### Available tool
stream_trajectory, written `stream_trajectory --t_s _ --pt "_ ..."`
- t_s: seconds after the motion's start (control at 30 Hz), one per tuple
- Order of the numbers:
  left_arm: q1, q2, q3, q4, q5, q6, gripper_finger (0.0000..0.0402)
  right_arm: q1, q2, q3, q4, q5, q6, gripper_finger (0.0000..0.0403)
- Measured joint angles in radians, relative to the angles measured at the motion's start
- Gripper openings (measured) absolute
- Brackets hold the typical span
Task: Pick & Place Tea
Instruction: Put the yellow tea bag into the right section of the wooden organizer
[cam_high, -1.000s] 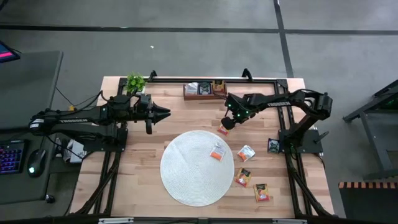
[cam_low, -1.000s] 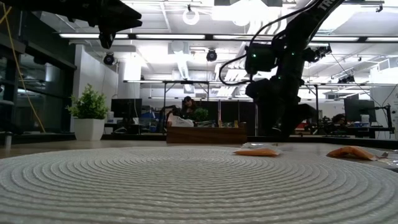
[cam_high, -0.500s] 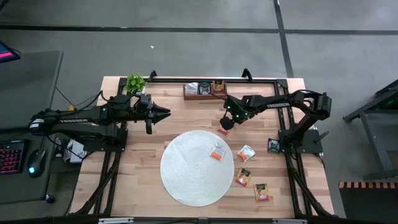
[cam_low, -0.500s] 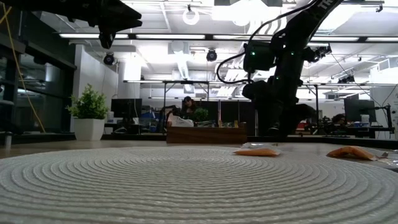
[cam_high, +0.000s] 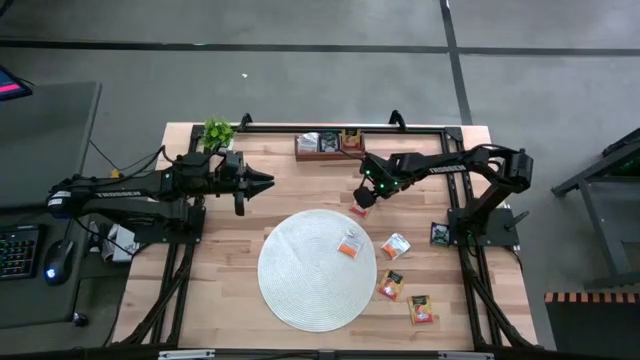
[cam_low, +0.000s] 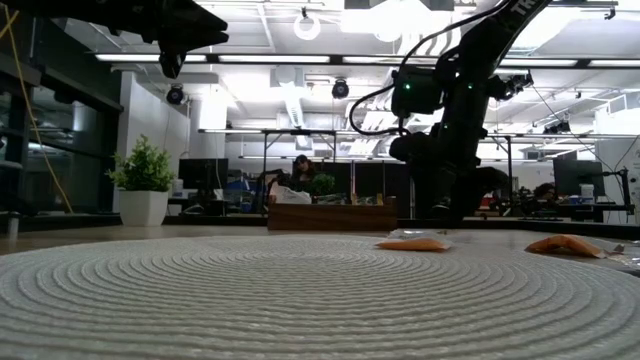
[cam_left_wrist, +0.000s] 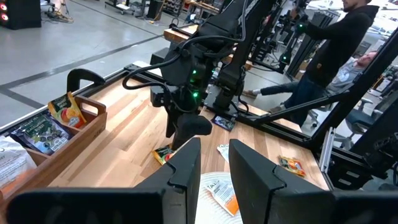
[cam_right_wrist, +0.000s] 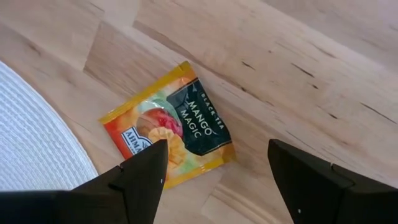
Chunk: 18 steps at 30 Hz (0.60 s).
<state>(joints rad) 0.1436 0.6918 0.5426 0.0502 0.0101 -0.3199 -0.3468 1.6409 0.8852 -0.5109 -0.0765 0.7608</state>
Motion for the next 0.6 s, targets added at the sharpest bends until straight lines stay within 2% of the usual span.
stream_trajectory --t_s 0.2,0.47,0.6 --pt "0.0 0.0 0.0 0.0 0.0 0.0 0.0083 0.0 0.0 -0.004 0.005 -0.004 0.013 0.0272" --pt "0.0 0.0 0.0 0.0 0.0 0.0 0.0083 0.004 -0.01 -0.141 0.197 -0.044 0.117 0.0272" --pt "0.0 0.0 0.0 0.0 0.0 0.0 0.0083 0.017 -0.01 -0.158 0.248 -0.049 0.138 0.0272"
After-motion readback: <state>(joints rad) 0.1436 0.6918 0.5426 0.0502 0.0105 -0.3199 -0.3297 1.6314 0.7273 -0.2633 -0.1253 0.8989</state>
